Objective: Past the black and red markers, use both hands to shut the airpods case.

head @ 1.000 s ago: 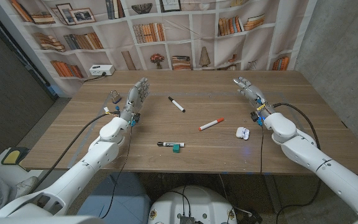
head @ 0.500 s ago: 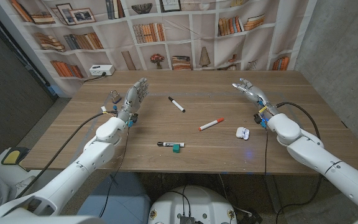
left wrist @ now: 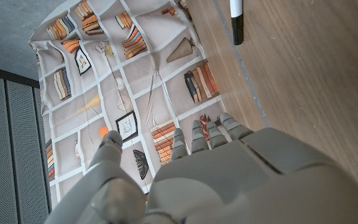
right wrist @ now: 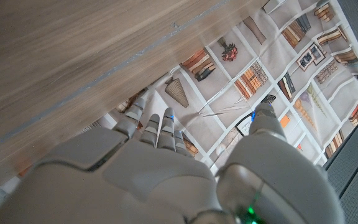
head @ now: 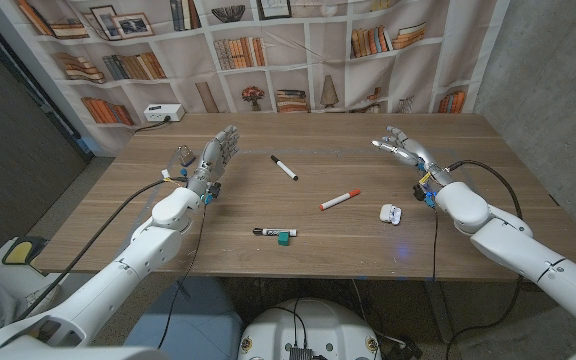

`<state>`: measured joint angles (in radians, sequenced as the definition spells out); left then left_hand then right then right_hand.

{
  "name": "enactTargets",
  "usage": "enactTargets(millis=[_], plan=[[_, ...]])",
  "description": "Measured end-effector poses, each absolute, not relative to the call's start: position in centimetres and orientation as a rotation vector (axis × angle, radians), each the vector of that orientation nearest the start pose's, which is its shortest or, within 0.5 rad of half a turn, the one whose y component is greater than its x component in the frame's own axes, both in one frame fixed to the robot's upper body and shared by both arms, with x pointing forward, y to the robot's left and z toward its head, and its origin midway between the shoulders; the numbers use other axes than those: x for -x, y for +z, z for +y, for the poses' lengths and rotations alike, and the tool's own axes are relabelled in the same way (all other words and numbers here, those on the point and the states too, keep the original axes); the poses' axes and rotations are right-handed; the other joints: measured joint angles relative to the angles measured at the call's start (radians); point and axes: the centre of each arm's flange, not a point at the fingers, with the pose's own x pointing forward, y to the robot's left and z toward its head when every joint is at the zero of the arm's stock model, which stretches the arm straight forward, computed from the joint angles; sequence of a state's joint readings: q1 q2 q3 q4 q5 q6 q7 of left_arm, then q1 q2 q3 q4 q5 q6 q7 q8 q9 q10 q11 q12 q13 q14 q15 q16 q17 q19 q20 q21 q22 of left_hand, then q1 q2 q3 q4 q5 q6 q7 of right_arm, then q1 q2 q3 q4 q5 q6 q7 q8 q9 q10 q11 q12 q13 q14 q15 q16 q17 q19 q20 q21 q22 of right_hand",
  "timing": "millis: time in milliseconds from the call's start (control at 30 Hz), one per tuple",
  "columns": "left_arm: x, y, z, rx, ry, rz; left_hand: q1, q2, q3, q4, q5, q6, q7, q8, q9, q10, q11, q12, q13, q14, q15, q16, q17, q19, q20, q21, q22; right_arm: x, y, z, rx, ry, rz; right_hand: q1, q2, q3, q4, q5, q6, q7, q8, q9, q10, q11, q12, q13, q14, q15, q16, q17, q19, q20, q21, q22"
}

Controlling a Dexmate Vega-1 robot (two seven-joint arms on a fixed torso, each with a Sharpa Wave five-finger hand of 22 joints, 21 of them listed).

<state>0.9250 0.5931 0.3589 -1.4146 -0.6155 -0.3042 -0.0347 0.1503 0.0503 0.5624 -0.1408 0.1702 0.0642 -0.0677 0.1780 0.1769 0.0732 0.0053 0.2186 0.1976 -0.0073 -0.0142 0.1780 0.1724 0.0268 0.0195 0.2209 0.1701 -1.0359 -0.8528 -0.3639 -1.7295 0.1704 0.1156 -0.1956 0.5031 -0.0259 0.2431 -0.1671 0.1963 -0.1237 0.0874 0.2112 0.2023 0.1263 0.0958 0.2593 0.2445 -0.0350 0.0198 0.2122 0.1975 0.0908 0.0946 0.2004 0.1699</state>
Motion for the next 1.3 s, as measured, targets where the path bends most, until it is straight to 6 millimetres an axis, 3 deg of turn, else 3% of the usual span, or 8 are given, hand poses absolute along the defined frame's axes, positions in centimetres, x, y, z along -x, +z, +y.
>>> enactTargets(millis=[400,567,700,1300], plan=[[-62.7,-3.7,29.6,-0.045,-0.238,-0.612,0.008,-0.003,0.0,0.0,0.0,0.0,0.0,0.0,0.0,0.0,0.0,0.0,0.0,0.0,0.0,0.0,0.0,0.0,0.0,-0.008,0.0,-56.2,-1.4,-30.3,0.788,0.056,-0.635,0.008,0.003,0.004,0.004,0.0,-0.014,0.005,-0.004,0.0,-0.004,-0.004,0.0,0.0,-0.037,0.021,-0.013,0.0,-0.017,0.009,-0.005,0.0],[-62.7,-3.8,29.6,-0.041,-0.237,-0.611,0.009,-0.002,0.0,0.0,0.0,0.0,0.0,0.0,0.0,0.0,0.0,0.0,0.0,0.0,0.0,0.0,0.0,0.0,0.0,-0.008,0.0,-55.7,-1.3,-30.5,0.836,0.049,-0.628,0.01,0.0,0.001,0.007,0.0,-0.034,-0.015,-0.012,0.0,-0.004,-0.004,0.0,0.0,-0.058,0.026,-0.02,0.0,-0.028,0.02,-0.012,-0.002],[-62.7,-3.9,29.7,-0.038,-0.236,-0.612,0.009,-0.002,0.0,0.0,0.0,0.005,0.005,0.0,0.0,0.0,0.0,0.0,0.0,0.0,0.0,0.0,0.0,0.0,0.0,-0.008,0.0,-55.2,-1.3,-30.4,0.869,0.049,-0.628,0.01,0.0,0.004,0.01,0.0,-0.043,-0.014,-0.017,0.0,-0.004,-0.004,0.0,0.005,-0.067,0.024,-0.02,0.0,-0.033,0.014,-0.012,-0.003],[-61.5,-4.5,31.7,-0.006,-0.204,-0.635,0.009,-0.002,0.0,0.0,0.0,0.005,0.005,0.0,0.0,0.0,0.0,0.0,0.0,0.0,0.0,0.0,0.0,0.005,0.006,-0.008,0.0,-53.5,-1.4,-29.8,1.057,-0.014,-0.625,0.02,0.001,0.004,0.01,0.0,-0.043,-0.014,-0.02,0.0,0.013,-0.009,0.003,0.005,-0.068,0.025,-0.02,0.0,-0.033,0.014,-0.012,-0.002]])
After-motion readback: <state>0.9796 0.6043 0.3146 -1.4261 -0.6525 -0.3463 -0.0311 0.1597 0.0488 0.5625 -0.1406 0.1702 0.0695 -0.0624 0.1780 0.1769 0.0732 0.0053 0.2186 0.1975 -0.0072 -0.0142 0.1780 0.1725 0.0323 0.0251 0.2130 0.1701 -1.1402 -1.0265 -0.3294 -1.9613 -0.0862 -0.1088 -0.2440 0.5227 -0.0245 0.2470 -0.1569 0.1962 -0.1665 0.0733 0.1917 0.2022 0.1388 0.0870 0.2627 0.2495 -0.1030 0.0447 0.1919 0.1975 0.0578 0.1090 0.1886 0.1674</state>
